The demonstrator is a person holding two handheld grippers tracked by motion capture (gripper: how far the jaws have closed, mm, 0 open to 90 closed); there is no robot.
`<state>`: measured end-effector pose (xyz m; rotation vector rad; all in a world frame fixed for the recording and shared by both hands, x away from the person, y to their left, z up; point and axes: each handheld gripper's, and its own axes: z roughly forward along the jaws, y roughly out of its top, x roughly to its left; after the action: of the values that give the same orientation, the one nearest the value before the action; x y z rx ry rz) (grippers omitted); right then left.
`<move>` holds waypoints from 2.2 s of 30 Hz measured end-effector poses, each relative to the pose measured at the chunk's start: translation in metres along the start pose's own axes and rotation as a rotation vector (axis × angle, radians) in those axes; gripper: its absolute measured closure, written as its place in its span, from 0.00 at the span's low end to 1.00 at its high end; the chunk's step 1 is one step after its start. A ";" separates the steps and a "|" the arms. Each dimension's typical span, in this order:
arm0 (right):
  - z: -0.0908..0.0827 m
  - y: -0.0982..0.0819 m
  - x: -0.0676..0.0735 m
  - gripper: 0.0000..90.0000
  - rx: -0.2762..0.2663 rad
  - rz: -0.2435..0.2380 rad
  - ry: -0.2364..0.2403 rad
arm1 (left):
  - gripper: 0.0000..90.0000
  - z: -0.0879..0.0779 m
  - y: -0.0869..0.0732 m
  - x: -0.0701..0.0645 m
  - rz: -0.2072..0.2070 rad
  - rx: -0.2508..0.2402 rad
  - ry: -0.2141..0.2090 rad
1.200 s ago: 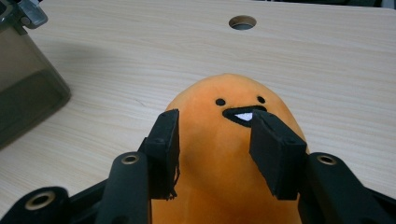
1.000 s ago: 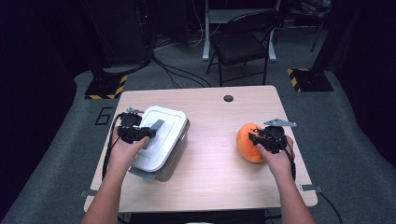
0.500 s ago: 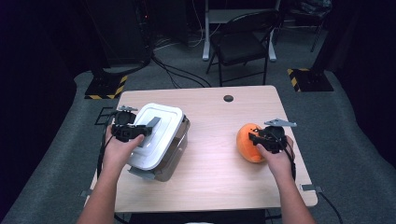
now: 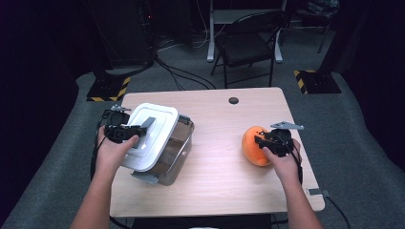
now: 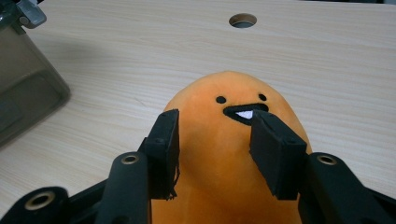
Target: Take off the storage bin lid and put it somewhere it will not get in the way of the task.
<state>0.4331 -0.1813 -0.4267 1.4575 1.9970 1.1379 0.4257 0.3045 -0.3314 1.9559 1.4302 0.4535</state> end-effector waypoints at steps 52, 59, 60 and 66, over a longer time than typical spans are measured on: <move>0.002 -0.002 -0.002 0.58 -0.002 0.008 0.002 | 0.74 -0.016 -0.040 0.095 -0.162 -0.004 0.097; 0.002 -0.002 -0.002 0.58 -0.002 0.008 0.002 | 0.74 -0.017 -0.043 0.104 -0.171 -0.009 0.115; 0.002 -0.002 -0.002 0.58 -0.003 0.008 0.002 | 0.74 -0.017 -0.043 0.105 -0.171 -0.009 0.117; 0.002 -0.002 -0.002 0.58 -0.002 0.006 0.002 | 0.74 -0.017 -0.046 0.111 -0.171 -0.016 0.129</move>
<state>0.4338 -0.1825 -0.4296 1.4635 1.9938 1.1437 0.4199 0.4218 -0.3623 1.8013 1.6539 0.5186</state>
